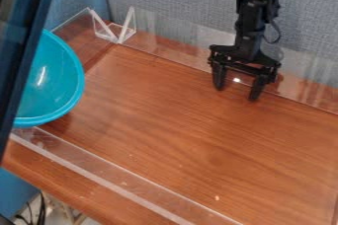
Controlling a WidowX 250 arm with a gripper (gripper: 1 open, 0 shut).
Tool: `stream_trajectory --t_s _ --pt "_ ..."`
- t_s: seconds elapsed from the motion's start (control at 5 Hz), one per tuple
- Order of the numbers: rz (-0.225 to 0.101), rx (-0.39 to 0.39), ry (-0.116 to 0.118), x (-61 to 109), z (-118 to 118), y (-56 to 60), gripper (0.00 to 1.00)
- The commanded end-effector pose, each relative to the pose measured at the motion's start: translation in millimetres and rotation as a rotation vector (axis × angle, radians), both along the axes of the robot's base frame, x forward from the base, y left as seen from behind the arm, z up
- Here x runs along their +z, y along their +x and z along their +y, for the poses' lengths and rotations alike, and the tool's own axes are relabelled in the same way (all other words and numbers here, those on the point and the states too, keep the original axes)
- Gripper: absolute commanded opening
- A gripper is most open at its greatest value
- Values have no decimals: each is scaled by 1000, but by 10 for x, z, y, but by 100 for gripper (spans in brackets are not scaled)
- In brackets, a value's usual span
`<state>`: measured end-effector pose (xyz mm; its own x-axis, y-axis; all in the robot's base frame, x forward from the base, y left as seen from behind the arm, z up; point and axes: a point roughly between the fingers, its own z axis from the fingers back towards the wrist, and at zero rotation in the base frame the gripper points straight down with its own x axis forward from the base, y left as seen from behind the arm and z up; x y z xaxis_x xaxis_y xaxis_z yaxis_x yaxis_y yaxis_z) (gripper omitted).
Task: Remove the mushroom from inside the blue bowl and put it on the table
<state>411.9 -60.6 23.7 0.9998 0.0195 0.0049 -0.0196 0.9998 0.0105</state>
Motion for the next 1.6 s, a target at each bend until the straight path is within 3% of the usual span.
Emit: stream_trajectory --t_s 0.0,1.4 --pt "-45 6 8 106 -39 31 100" --pt "-76 82 44 103 59 27 100"
